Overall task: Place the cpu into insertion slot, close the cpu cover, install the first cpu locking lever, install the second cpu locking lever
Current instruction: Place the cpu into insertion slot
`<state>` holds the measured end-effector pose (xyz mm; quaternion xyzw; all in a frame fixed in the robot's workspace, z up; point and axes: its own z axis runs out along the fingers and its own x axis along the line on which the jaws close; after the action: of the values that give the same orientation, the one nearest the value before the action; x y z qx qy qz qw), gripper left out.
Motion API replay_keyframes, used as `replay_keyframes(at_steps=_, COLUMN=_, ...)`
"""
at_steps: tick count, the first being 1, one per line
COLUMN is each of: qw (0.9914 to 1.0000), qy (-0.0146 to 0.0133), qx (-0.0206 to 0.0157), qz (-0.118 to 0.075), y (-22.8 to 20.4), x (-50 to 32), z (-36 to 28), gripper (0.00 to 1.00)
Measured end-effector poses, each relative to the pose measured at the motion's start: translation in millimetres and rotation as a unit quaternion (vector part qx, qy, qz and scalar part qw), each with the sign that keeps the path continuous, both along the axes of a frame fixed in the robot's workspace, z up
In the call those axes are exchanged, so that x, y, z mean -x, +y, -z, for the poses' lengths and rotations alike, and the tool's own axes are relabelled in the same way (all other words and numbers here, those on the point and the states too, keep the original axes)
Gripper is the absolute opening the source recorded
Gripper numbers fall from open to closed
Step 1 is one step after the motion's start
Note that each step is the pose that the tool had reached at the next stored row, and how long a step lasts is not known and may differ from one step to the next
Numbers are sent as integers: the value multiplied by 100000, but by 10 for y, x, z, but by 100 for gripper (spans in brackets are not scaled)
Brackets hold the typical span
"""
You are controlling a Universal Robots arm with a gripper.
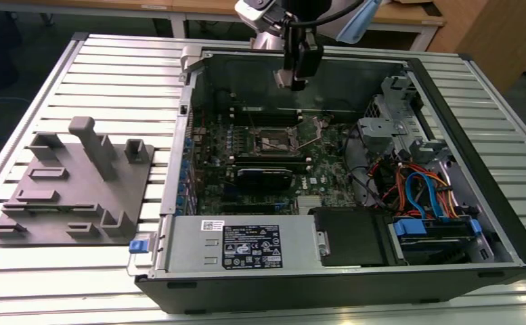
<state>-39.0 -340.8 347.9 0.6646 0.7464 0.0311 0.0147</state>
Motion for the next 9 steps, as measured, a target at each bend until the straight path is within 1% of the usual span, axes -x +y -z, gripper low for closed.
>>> replay_keyframes(at_steps=2, qw=99989, qy=-3, qx=43, qz=1495, y=1, x=0, z=26, gripper=54)
replay_keyframes(at_steps=4, qw=99969, qy=4, qx=42, qz=2482, y=1, x=1, z=43, gripper=54)
replay_keyframes(at_steps=9, qw=99965, qy=3, qx=65, qz=2650, y=1, x=1, z=47, gripper=54)
